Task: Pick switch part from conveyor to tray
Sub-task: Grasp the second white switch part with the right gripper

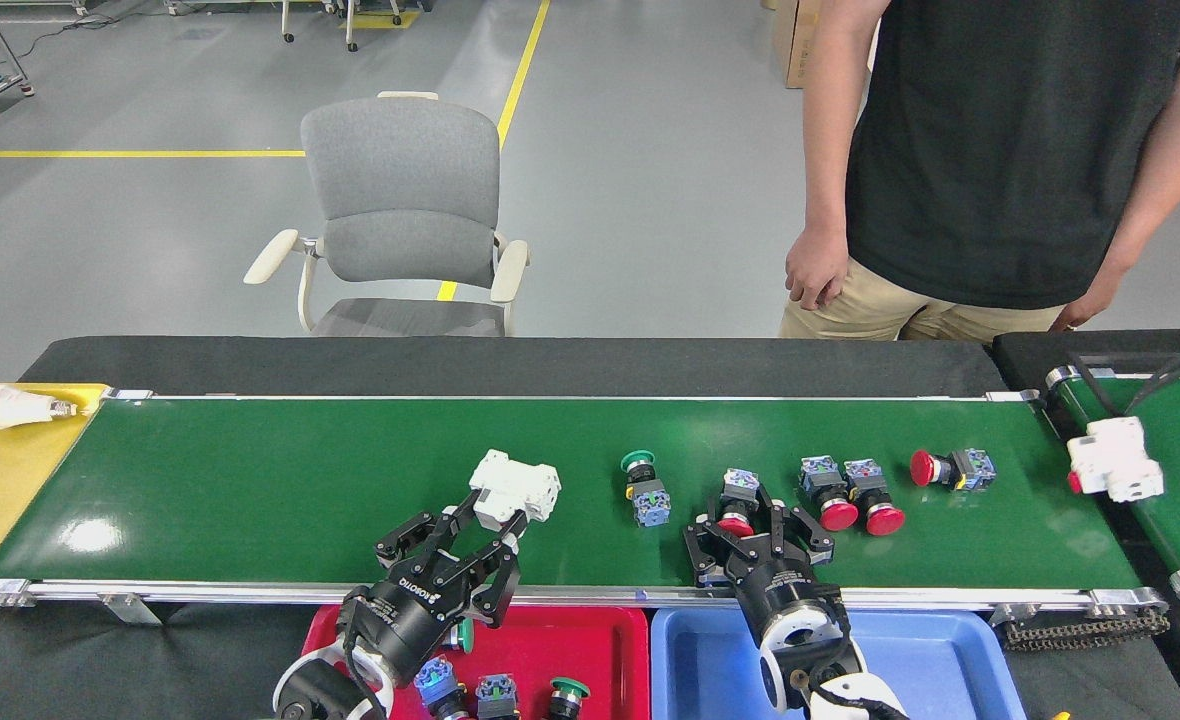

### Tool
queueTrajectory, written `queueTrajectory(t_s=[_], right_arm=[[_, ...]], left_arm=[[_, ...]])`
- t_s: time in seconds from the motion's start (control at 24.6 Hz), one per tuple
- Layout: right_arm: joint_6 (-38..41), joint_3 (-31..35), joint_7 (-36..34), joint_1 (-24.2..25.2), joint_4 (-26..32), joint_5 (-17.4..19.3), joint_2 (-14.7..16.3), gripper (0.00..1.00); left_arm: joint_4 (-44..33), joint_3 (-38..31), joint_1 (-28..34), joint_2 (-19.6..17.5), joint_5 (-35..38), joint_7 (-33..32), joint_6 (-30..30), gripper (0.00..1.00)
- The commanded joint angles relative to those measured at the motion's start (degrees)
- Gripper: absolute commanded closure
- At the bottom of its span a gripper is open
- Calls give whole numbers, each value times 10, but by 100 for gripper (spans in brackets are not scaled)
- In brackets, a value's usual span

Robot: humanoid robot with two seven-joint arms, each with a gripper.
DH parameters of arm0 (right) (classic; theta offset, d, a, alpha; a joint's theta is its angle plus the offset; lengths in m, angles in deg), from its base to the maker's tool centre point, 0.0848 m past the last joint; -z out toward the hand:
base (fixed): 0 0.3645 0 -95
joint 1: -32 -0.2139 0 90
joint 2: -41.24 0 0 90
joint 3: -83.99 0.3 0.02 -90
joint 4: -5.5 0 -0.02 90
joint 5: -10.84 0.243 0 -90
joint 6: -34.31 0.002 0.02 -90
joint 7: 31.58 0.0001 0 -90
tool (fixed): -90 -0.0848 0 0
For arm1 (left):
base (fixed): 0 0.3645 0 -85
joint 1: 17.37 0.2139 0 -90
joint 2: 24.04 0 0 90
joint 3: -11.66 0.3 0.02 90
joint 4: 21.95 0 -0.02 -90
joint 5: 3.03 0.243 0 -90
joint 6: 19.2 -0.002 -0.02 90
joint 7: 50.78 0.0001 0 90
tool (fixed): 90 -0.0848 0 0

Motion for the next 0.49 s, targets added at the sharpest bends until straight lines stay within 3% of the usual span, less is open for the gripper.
queueTrajectory(t_s=[0.0,0.04,0.24,0.37,0.45], right_arm=[[-1,6,-1,-15,15,9,2,96],[-1,9,-2,-18,29,18,5,97],[3,42,-6,-12,118,87,85,97],[39,94,-9,33,173,133,143,97],[78,138,-16,70,192,153,163,96]], left_arm=[[-10,-3,-6,-4,-5,5,1,83],[-10,-3,-6,-3,-5,5,1,83],[-24,-17,-4,-4,-4,5,-1,83],[-26,-40,-4,-6,-4,5,0,83],[-28,-52,-3,-9,-4,5,0,83]])
